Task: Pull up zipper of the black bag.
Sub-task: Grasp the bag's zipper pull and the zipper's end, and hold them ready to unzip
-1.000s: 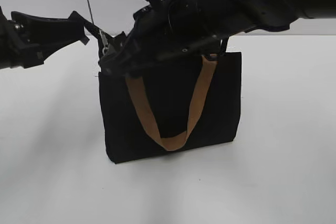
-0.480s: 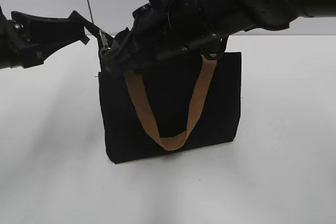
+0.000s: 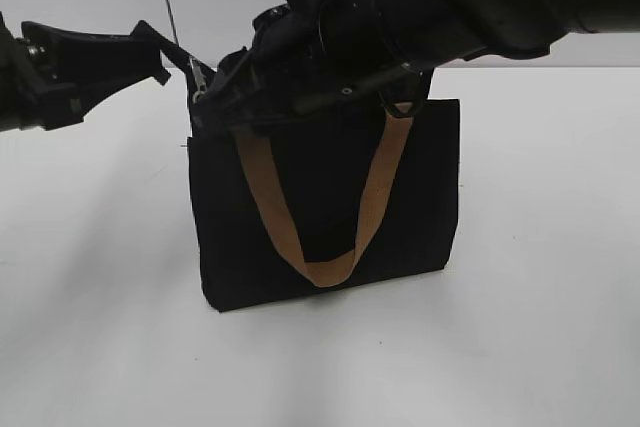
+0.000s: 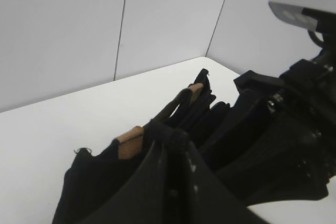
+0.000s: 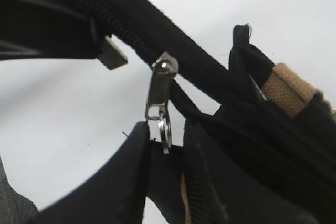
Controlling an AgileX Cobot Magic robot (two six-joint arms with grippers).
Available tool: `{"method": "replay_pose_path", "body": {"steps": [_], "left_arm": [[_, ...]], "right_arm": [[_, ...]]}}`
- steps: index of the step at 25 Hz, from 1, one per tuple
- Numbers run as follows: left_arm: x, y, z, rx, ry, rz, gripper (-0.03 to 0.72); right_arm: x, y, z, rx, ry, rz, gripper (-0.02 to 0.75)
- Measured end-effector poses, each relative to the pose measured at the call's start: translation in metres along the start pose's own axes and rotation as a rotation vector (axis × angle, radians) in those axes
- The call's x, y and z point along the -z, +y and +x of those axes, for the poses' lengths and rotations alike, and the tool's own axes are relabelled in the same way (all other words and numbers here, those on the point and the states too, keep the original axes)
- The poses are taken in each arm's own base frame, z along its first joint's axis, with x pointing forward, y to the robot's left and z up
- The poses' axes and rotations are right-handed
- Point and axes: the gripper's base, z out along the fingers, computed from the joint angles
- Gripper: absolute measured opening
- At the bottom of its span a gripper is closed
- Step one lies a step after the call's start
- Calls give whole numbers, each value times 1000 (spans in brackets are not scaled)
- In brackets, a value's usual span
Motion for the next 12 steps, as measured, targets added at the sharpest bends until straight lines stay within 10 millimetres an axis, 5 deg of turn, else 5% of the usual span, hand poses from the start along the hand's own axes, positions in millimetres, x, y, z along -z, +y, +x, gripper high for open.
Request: {"method": "replay_pose_path", "body": {"steps": [6, 12], "left_arm": [[0, 0, 0, 0, 0, 0, 22], [0, 0, 0, 0, 0, 0, 22]], "right_arm": [[0, 0, -1, -32, -8, -6, 179], [-6, 1, 4, -45, 19, -24, 87]]}}
